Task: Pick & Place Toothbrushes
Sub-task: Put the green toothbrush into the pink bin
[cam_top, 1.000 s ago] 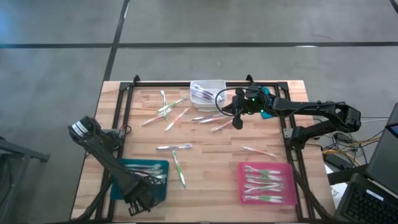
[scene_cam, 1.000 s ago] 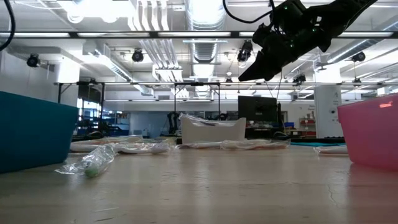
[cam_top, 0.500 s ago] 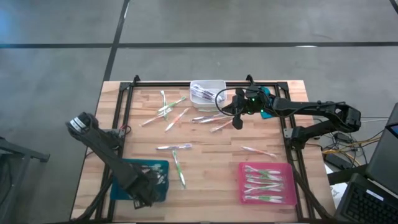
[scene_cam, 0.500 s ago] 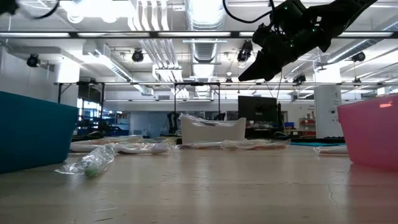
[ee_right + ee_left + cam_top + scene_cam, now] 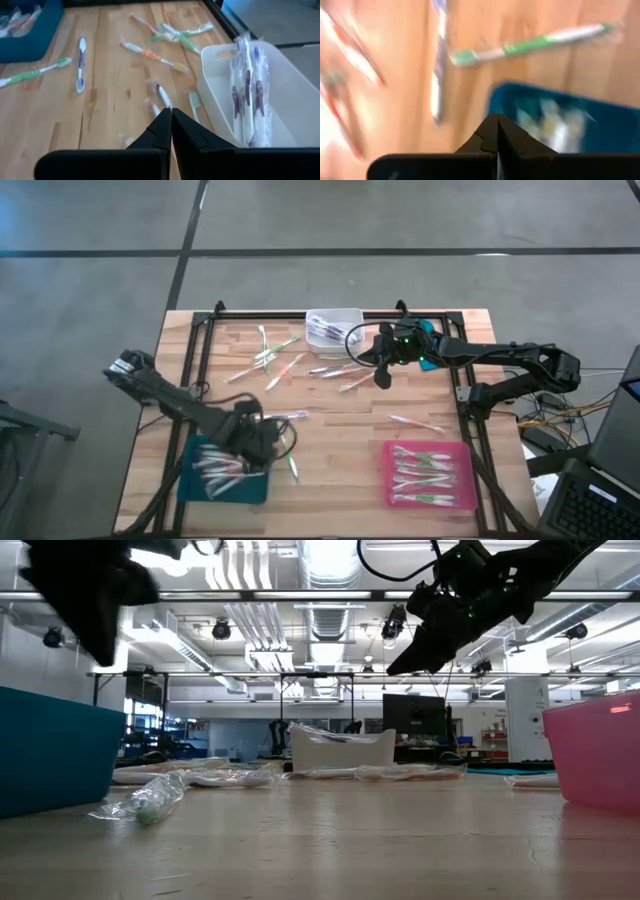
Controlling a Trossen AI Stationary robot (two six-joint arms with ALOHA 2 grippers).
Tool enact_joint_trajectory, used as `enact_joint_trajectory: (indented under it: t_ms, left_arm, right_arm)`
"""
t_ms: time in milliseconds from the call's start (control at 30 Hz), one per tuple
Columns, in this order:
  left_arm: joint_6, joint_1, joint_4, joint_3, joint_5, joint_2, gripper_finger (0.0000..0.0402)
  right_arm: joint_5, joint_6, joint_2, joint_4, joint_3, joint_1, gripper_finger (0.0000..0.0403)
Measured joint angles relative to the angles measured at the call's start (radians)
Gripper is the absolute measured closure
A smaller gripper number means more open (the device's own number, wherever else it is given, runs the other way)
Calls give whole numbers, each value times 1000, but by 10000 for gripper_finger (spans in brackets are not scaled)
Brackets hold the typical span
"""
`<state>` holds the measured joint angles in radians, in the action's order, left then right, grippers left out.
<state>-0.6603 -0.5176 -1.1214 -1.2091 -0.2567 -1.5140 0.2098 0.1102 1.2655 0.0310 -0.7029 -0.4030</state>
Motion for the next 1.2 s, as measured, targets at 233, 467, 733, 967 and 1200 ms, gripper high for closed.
enact_joint_trajectory:
  t_ms: [233, 467, 733, 967, 1200]
  left_arm:
    - [377, 154, 137, 1, -56, 0, 401]
    - [702, 309, 313, 3, -28, 16, 398]
    - [904, 495, 455, 3, 104, 23, 399]
    - [1001, 631, 558, 3, 194, 23, 393]
    - [1100, 712, 713, 3, 288, 23, 398]
  right_arm:
    - [0, 0, 0, -25, 0, 0, 394]
    - [1, 1, 0, -26, 0, 0, 394]
    - [1, 5, 0, 1, -1, 0, 394]
    - [1, 5, 0, 5, -2, 0, 394]
    - [0, 5, 0, 5, -2, 0, 394]
